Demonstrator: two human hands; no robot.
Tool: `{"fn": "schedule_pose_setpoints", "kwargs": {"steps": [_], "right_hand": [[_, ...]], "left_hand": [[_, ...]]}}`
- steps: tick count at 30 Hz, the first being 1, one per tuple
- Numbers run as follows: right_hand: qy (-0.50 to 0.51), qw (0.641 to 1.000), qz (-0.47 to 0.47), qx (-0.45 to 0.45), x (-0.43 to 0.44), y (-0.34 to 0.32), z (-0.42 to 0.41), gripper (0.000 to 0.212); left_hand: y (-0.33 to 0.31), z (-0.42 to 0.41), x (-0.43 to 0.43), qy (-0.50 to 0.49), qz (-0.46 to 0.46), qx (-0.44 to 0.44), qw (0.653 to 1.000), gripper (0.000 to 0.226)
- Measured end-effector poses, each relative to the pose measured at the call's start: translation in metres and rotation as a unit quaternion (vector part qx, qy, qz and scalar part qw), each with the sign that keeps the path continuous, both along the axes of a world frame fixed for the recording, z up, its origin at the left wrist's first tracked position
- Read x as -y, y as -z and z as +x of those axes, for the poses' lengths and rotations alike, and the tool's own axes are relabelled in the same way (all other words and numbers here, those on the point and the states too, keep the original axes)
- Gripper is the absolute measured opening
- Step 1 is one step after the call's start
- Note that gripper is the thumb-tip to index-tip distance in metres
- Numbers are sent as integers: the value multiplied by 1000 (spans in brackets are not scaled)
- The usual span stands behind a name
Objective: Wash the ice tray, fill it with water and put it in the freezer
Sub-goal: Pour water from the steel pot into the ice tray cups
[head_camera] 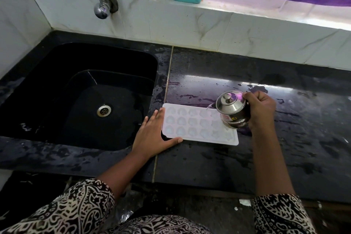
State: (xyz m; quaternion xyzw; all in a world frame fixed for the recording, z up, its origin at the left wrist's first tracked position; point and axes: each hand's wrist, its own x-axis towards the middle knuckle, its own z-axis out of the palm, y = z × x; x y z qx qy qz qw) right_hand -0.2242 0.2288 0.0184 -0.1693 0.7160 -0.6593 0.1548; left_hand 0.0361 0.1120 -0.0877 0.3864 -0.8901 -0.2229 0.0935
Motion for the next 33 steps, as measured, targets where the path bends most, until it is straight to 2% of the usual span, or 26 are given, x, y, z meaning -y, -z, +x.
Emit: {"fn": "schedule_pose_setpoints", "kwargs": {"steps": [21, 28, 33], "right_hand": [[-1, 1000, -6, 21, 0, 0, -4, 27], [12, 987, -92, 133, -2, -4, -5, 26], [14, 981, -130, 140, -9, -7, -6, 25]], "left_hand": [[-1, 0, 0, 0, -1, 4, 1000, 124], [-1, 0, 0, 2, 3, 5, 1000, 124], [-1, 0, 0, 2, 3, 4, 1000, 124]]}}
